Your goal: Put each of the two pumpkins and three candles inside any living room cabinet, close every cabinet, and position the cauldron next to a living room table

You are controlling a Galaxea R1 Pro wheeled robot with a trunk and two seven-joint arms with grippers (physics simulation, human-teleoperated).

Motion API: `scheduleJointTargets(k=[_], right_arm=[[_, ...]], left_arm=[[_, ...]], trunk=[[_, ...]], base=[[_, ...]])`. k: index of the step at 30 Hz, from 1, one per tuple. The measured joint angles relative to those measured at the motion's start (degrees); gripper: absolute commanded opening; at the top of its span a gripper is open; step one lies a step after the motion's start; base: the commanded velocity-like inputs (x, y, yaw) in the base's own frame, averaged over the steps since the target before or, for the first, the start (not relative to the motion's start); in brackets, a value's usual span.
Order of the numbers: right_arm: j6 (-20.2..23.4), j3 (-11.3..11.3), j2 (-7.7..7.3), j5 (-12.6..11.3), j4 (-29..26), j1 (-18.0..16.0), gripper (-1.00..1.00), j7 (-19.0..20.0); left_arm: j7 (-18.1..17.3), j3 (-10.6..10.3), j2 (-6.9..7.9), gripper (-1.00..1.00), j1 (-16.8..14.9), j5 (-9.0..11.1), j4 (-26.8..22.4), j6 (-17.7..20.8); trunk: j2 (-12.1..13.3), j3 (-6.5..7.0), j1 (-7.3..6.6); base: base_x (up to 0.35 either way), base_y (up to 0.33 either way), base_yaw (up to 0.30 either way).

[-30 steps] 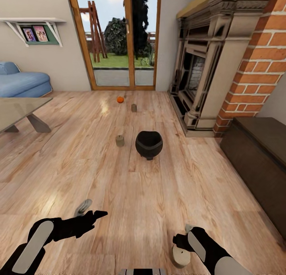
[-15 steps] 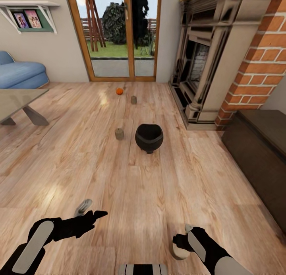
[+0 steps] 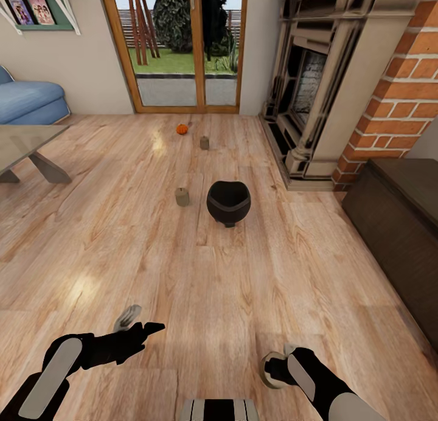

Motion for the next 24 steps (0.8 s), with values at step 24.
scheduleJointTargets(k=[24], right_arm=[[-1.3, 0.0, 0.0, 0.0, 0.0, 0.0, 1.0, 0.0]], left_arm=[[0.0, 0.0, 0.21, 1.0, 0.0, 1.8, -0.2, 0.1]], trunk=[[0.0, 0.0, 0.0]], base=[[0.043, 0.0, 0.0]])
